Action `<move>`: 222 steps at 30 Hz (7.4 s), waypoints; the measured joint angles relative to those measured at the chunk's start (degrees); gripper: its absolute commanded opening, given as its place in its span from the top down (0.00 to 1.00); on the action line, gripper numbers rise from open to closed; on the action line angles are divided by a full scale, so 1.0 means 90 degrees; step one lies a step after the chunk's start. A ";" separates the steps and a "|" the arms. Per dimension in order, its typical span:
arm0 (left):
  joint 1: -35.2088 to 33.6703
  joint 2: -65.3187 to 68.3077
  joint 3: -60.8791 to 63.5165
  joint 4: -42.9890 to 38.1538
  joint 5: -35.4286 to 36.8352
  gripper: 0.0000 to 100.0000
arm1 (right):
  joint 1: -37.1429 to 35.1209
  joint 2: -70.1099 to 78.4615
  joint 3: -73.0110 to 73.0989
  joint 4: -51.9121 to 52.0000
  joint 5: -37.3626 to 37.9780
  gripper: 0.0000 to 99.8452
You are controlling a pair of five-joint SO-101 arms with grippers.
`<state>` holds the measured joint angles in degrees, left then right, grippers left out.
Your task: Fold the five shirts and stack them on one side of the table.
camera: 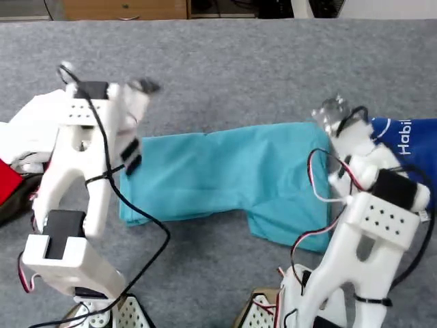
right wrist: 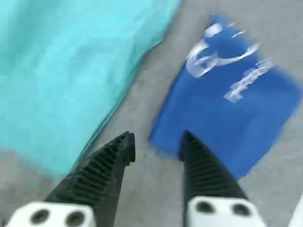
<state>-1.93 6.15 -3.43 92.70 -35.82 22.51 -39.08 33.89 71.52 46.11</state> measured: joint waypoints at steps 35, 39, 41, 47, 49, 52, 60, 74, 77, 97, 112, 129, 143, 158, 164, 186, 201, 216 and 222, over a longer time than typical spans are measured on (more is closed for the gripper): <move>-0.0342 0.1729 0.0283 -0.2344 0.2139 0.98 | -0.1172 0.6857 -0.2921 -0.4044 -0.1006 1.00; -0.0303 0.1739 -0.0420 -0.1602 0.2110 0.98 | -0.1241 0.6545 -0.3009 -0.3604 -0.1006 1.00; -0.0205 0.1739 -0.0781 -0.1328 0.2110 0.98 | -0.1368 0.6252 -0.3009 -0.3370 -0.1006 1.00; 0.0264 0.1739 -0.2081 -0.0039 0.2090 0.98 | -0.1543 0.5040 -0.3009 -0.2491 -0.1006 1.00; 0.0459 0.1739 -0.2481 0.0342 0.2090 0.98 | -0.1563 0.4581 -0.3009 -0.2032 -0.1006 1.00; 0.0821 0.1739 -0.2872 0.0654 0.2100 0.98 | -0.1592 0.3810 -0.3009 -0.1328 -0.1084 1.00; 0.1827 0.1739 -0.2950 0.0791 0.2540 0.98 | -0.1573 0.1407 -0.3009 -0.0137 -0.1641 1.00; 0.4601 0.1817 -0.2725 0.0791 0.2628 0.92 | -0.1592 -0.2559 -0.3175 0.0205 -0.1963 1.00; 0.5499 0.1905 -0.2452 0.0772 0.2628 0.89 | -0.1582 -0.2823 -0.3175 0.0537 -0.1963 1.00; 0.6564 0.4181 -0.4317 0.0371 0.2628 0.81 | -0.1582 -0.3380 -0.3175 0.1446 -0.1963 1.00; 0.6574 0.5382 -0.5021 0.0322 0.2628 0.81 | -0.1582 -0.3380 -0.3077 0.1446 -0.1963 1.00; 0.6603 0.5568 -0.5841 0.0137 0.2637 0.98 | -0.1582 -0.3380 -0.3038 0.1446 -0.1963 1.00; 0.6134 0.5607 -0.7267 0.0576 0.2637 0.98 | -0.1582 -0.3380 -0.3038 0.1446 -0.1963 1.00; 0.6173 0.5607 -0.7267 0.0791 0.2432 0.98 | -0.1582 -0.3380 -0.3194 0.1309 -0.1963 1.00; 0.6906 0.5617 -0.7267 0.0830 0.2501 0.97 | -0.1582 -0.3380 -0.3526 0.1309 -0.1963 1.00; 0.7248 0.5333 -0.6652 0.0821 0.2696 0.88 | -0.1592 -0.3389 -0.3643 0.1289 -0.1612 1.00; 0.6486 0.5548 -0.7873 -0.0479 0.3507 0.98 | -0.1582 -0.3389 -0.3858 0.0938 -0.1612 1.00; 0.7023 0.7062 -0.7961 -0.0713 0.3546 0.92 | -0.1582 -0.3389 -0.3751 0.0938 -0.1612 1.00; 0.7033 0.7111 -0.8977 -0.0137 0.3546 0.92 | -0.1582 -0.3389 -0.3712 0.0801 -0.1612 1.00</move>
<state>61.36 70.15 -84.22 91.47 -3.91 8.26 -69.58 0.48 78.73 31.60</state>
